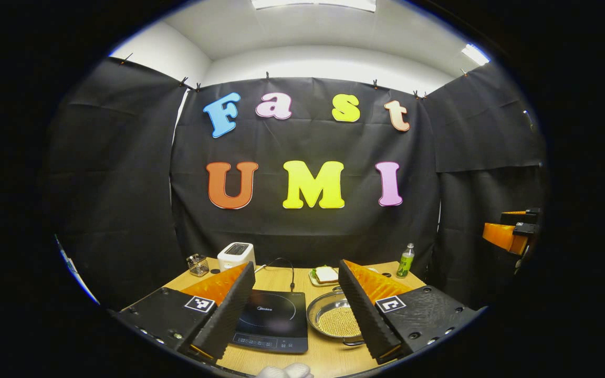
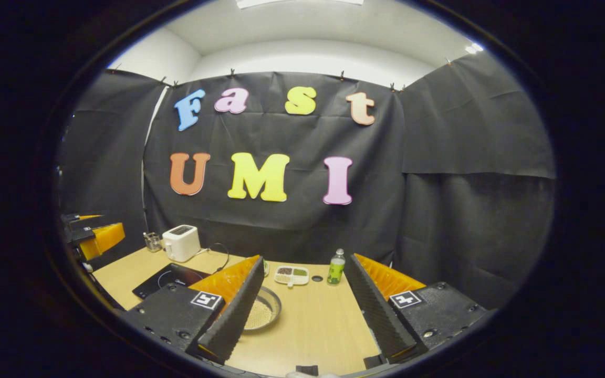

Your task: First push the handle of the pot to place it horizontally, then grasp the pot with both hands and set it on the induction cooktop.

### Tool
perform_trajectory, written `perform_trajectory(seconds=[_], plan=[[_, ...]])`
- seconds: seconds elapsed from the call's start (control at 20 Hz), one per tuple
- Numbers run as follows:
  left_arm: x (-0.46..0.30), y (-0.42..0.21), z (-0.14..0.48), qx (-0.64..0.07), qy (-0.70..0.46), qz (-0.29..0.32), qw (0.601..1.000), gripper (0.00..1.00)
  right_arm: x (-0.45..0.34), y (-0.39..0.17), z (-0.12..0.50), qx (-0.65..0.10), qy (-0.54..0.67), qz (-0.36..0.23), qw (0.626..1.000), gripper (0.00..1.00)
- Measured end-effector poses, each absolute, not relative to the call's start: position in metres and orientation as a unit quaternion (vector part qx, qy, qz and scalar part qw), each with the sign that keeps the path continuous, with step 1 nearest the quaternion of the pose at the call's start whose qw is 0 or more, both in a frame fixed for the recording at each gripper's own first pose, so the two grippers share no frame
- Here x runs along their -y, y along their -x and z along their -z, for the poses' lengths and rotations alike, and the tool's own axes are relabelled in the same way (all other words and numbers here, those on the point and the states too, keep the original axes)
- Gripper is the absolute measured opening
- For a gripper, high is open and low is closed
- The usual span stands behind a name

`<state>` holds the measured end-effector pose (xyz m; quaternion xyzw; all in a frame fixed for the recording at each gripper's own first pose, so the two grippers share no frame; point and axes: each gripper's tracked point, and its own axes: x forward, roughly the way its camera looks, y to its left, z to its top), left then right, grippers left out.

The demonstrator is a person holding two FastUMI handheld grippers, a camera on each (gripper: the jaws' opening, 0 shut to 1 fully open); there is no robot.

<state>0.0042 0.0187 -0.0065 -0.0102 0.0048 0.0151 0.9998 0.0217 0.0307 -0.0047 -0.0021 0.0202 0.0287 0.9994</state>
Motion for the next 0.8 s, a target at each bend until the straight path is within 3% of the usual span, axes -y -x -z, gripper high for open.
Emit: perform_trajectory(seconds=[0.15,0.25,0.3,0.35,0.45,0.6,0.65,0.7,0.75,0.8], plan=[[-0.026,0.002,0.014,-0.01,0.014,-0.017,1.0,0.95,-0.061,-0.033,0.015,-0.039,0.008,-0.056,0.998,0.98],[-0.035,0.005,0.021,-0.015,0.012,-0.026,0.999,0.95,-0.086,-0.042,0.023,-0.053,0.016,-0.078,0.995,0.87],[-0.038,0.007,0.024,-0.017,0.014,-0.03,0.999,0.84,-0.102,-0.047,0.027,-0.064,0.019,-0.094,0.993,0.85],[-0.041,0.01,0.026,-0.017,0.018,-0.035,0.999,0.95,-0.115,-0.052,0.036,-0.078,0.025,-0.107,0.991,0.79],[-0.047,0.016,0.032,-0.021,0.025,-0.048,0.998,0.95,-0.143,-0.061,0.049,-0.102,0.031,-0.14,0.984,0.64],[-0.05,0.022,0.04,-0.026,0.023,-0.05,0.998,0.95,-0.18,-0.072,0.07,-0.133,0.019,-0.178,0.975,0.53],[-0.052,0.025,0.041,-0.023,0.019,-0.052,0.998,0.84,-0.193,-0.075,0.083,-0.148,0.019,-0.189,0.971,0.47],[-0.053,0.026,0.041,-0.018,0.015,-0.054,0.998,0.84,-0.205,-0.078,0.094,-0.165,0.022,-0.201,0.965,0.4],[-0.054,0.028,0.042,-0.015,0.013,-0.057,0.998,0.95,-0.217,-0.081,0.104,-0.177,0.027,-0.212,0.961,0.35],[-0.055,0.03,0.045,-0.015,0.011,-0.059,0.998,0.95,-0.226,-0.085,0.115,-0.188,0.035,-0.22,0.957,0.29]])
